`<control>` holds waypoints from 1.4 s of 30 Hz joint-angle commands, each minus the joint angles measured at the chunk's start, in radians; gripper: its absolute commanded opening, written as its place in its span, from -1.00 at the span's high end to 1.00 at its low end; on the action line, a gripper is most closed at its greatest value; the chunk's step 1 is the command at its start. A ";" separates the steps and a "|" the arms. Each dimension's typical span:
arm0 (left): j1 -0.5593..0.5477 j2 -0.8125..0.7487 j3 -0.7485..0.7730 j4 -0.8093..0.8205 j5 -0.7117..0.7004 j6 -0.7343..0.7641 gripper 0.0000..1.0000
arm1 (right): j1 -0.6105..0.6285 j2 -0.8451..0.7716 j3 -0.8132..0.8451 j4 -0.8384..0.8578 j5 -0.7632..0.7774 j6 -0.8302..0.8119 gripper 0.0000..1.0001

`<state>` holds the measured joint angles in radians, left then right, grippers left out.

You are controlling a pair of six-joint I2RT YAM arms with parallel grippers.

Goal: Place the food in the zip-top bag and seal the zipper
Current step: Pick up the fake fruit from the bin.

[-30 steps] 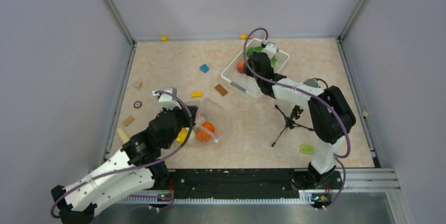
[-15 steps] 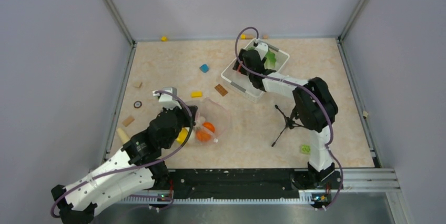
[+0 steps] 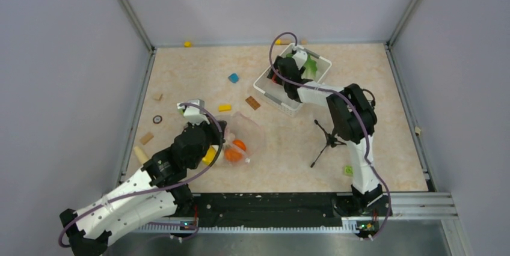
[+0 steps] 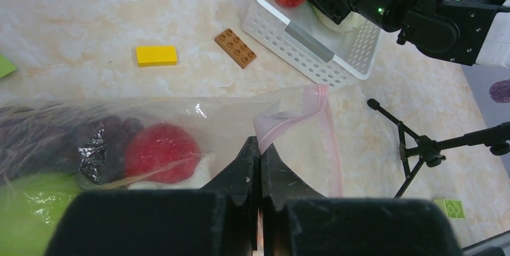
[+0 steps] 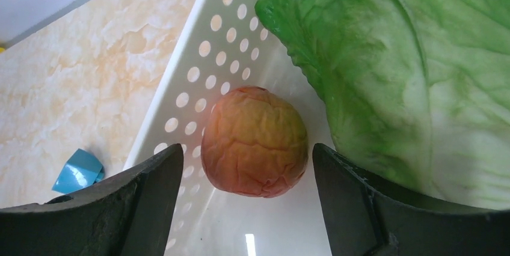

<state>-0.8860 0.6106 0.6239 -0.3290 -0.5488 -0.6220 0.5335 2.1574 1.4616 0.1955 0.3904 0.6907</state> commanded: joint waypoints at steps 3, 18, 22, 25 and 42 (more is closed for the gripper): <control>0.001 -0.013 -0.017 0.060 -0.030 0.007 1.00 | -0.020 0.053 0.050 0.053 0.012 0.039 -0.53; 0.001 0.006 -0.023 0.073 -0.033 -0.002 1.00 | -0.020 0.053 -0.007 0.137 0.031 0.074 0.05; 0.001 0.009 -0.024 0.077 -0.028 -0.004 1.00 | -0.020 0.004 -0.075 0.227 -0.005 0.025 0.29; 0.001 0.011 -0.025 0.079 -0.027 -0.005 1.00 | -0.019 -0.041 -0.114 0.240 -0.038 -0.001 0.33; 0.001 0.004 -0.033 0.085 -0.017 -0.024 1.00 | 0.017 -0.450 -0.432 0.373 -0.245 -0.109 0.34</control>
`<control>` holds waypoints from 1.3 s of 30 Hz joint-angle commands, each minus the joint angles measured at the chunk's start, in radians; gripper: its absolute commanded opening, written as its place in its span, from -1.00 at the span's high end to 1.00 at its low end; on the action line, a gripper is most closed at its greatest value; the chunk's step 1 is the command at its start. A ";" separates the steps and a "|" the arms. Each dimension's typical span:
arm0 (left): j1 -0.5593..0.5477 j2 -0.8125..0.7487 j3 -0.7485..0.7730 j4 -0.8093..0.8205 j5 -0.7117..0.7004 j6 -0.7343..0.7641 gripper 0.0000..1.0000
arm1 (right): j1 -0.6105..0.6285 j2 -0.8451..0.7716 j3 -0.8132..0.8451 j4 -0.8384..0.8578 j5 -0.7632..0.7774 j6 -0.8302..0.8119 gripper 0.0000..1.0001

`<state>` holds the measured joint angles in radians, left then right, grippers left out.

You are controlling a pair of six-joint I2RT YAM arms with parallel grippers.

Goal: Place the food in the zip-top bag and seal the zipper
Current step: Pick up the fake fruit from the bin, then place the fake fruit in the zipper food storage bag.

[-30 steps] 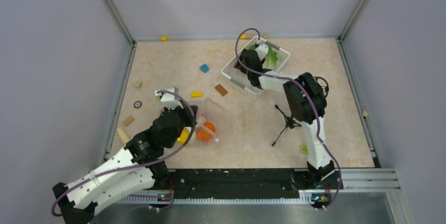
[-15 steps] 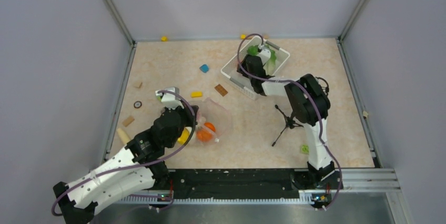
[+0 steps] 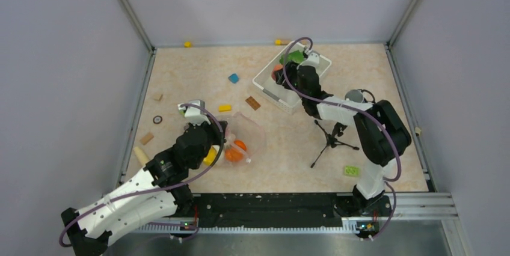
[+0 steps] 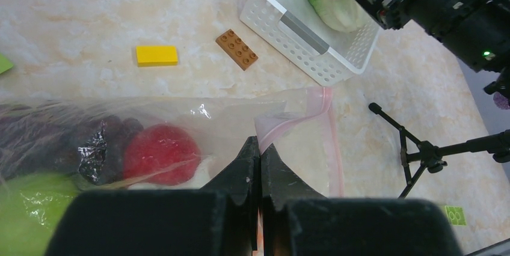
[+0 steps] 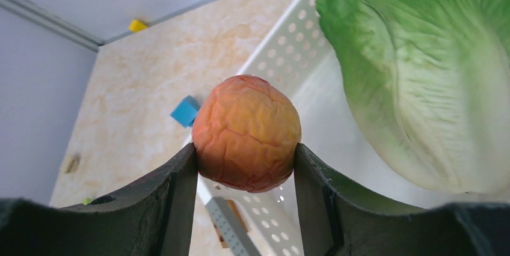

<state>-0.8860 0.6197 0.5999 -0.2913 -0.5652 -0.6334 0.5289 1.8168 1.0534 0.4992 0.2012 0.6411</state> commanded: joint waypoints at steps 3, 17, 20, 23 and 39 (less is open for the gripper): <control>0.001 -0.008 -0.012 0.047 -0.002 -0.014 1.00 | 0.050 -0.178 -0.042 0.045 -0.038 -0.094 0.35; 0.001 -0.026 -0.011 0.039 -0.014 -0.012 1.00 | 0.398 -0.579 -0.358 0.103 0.010 -0.161 0.33; 0.001 -0.036 -0.011 0.037 -0.008 -0.010 1.00 | 0.472 -0.648 -0.457 0.208 -0.022 -0.158 0.33; 0.001 -0.040 -0.010 0.039 -0.004 -0.006 1.00 | 0.519 -0.681 -0.531 0.317 -0.091 -0.190 0.33; 0.001 -0.065 -0.005 0.043 0.090 -0.005 1.00 | 0.538 -0.513 -0.498 0.334 -0.208 -0.179 0.23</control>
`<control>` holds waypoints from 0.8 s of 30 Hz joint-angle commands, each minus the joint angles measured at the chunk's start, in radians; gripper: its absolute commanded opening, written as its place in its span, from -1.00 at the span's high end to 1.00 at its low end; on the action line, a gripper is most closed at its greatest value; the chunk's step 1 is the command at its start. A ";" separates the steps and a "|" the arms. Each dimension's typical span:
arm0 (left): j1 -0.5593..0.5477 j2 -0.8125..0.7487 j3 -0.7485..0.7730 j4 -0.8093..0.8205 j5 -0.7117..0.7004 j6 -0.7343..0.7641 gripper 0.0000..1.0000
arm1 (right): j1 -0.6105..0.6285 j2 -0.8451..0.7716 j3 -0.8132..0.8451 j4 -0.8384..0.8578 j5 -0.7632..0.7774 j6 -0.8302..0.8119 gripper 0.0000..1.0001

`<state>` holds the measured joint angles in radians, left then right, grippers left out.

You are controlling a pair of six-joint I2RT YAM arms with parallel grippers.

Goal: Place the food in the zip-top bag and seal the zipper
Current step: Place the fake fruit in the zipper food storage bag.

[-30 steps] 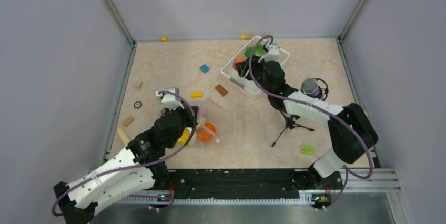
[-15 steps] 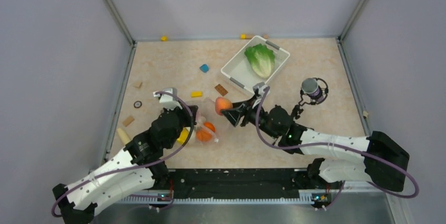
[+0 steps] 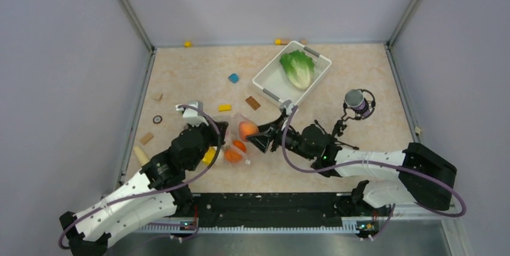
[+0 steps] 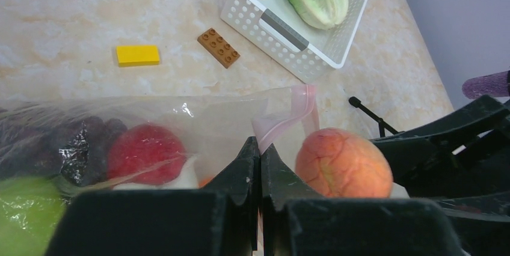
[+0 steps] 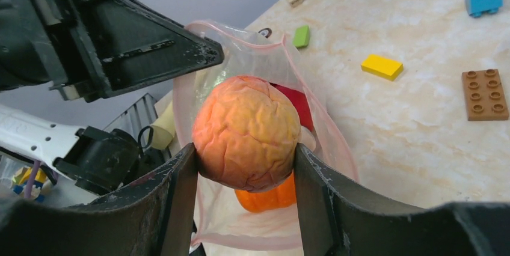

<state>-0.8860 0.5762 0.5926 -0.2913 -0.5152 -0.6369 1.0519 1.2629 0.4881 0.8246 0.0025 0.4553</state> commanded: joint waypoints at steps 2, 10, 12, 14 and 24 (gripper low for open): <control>0.001 -0.030 0.002 0.046 0.060 -0.002 1.00 | 0.020 0.067 0.099 -0.028 -0.006 0.011 0.22; 0.001 -0.065 -0.001 0.070 0.176 0.006 1.00 | 0.071 0.169 0.257 -0.191 0.171 0.060 0.17; 0.001 -0.078 -0.002 0.073 0.193 0.007 1.00 | 0.073 0.192 0.295 -0.235 0.222 0.101 0.16; 0.001 -0.092 -0.007 0.077 0.208 0.005 1.00 | 0.075 0.212 0.318 -0.250 0.260 0.132 0.16; 0.001 -0.130 -0.027 0.091 0.195 -0.007 1.00 | 0.106 0.301 0.408 -0.299 0.276 0.168 -0.26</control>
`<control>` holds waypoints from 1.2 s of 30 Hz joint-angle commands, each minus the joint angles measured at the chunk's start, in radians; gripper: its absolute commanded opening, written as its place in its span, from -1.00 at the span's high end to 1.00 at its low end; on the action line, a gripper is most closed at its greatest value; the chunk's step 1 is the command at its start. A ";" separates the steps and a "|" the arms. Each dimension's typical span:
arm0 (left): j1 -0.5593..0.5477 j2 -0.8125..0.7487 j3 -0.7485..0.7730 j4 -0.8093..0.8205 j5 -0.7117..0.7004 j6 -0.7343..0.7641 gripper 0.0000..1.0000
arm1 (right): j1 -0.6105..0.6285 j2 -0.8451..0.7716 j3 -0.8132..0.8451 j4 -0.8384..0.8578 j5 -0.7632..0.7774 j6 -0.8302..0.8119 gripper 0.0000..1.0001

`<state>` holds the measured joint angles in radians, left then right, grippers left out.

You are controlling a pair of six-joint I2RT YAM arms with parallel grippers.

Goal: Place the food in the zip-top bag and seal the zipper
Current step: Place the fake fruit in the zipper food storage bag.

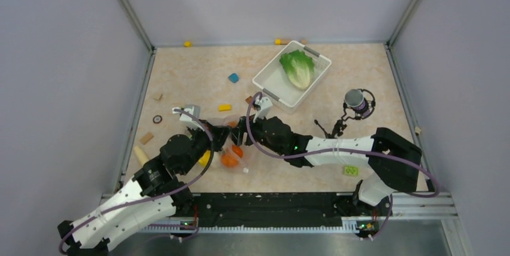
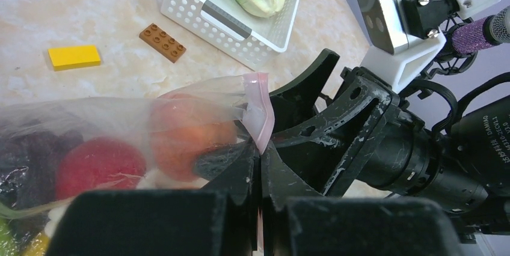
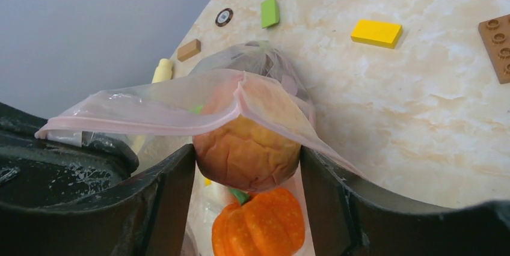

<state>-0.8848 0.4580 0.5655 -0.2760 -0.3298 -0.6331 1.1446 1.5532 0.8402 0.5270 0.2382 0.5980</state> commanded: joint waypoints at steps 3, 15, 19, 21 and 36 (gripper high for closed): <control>0.000 -0.015 0.002 0.068 -0.012 -0.020 1.00 | 0.014 -0.001 0.041 0.010 0.024 0.016 -0.41; 0.000 -0.023 0.009 0.020 -0.111 -0.053 1.00 | 0.014 -0.052 -0.005 0.034 -0.073 -0.056 -0.86; 0.000 -0.025 0.004 0.021 -0.133 -0.058 1.00 | 0.014 -0.097 -0.040 0.053 -0.116 -0.083 -0.97; -0.001 -0.022 0.002 0.021 -0.150 -0.057 1.00 | 0.014 -0.126 -0.055 0.044 -0.145 -0.101 -0.97; -0.001 -0.022 -0.003 0.014 -0.214 -0.051 1.00 | 0.013 -0.418 0.028 -0.478 0.138 -0.249 -0.97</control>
<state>-0.8852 0.4412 0.5644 -0.2924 -0.5144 -0.6827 1.1500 1.1877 0.7788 0.2771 0.1726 0.3931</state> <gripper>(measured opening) 0.018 0.985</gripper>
